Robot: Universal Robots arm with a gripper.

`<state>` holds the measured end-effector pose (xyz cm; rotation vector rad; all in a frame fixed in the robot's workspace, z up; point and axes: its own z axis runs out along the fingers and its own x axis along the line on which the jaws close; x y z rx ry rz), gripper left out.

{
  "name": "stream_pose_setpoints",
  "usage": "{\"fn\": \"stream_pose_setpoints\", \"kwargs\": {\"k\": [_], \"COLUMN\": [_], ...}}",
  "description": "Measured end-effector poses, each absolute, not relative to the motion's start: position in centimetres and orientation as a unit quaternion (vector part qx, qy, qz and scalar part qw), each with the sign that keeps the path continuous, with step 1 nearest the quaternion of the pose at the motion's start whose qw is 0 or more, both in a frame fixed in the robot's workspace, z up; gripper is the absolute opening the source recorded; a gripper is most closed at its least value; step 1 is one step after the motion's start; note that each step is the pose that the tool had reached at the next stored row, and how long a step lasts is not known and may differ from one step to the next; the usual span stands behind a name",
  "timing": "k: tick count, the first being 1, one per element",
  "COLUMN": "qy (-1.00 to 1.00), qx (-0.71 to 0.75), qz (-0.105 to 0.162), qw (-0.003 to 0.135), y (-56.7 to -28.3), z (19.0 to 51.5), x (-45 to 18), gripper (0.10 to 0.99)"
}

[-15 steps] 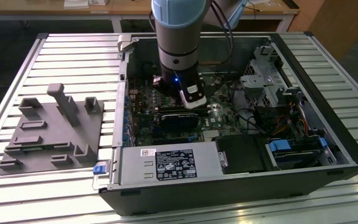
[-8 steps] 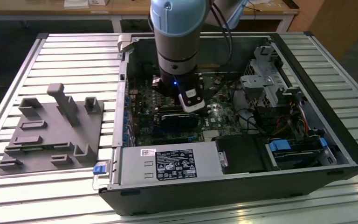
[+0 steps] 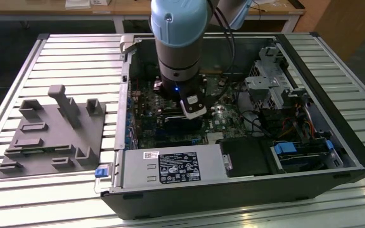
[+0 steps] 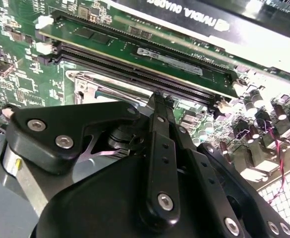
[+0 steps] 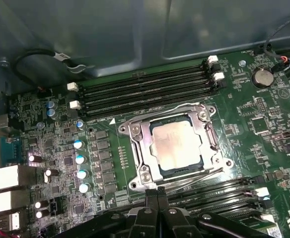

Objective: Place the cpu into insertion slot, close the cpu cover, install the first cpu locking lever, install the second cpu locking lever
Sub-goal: 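Install the second cpu locking lever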

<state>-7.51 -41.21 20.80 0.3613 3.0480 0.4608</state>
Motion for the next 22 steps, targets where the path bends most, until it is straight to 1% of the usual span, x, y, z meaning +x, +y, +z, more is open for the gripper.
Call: {"fn": "stream_pose_setpoints", "kwargs": {"k": [7,22], "qy": [0.981,0.981], "qx": [0.117,0.117], "qz": [0.156,0.156], "qw": [0.017,0.017], "y": [-41.3,-41.0], "z": [20.0,19.7], "x": [-7.6,-8.3], "gripper": [0.106,0.106]}}
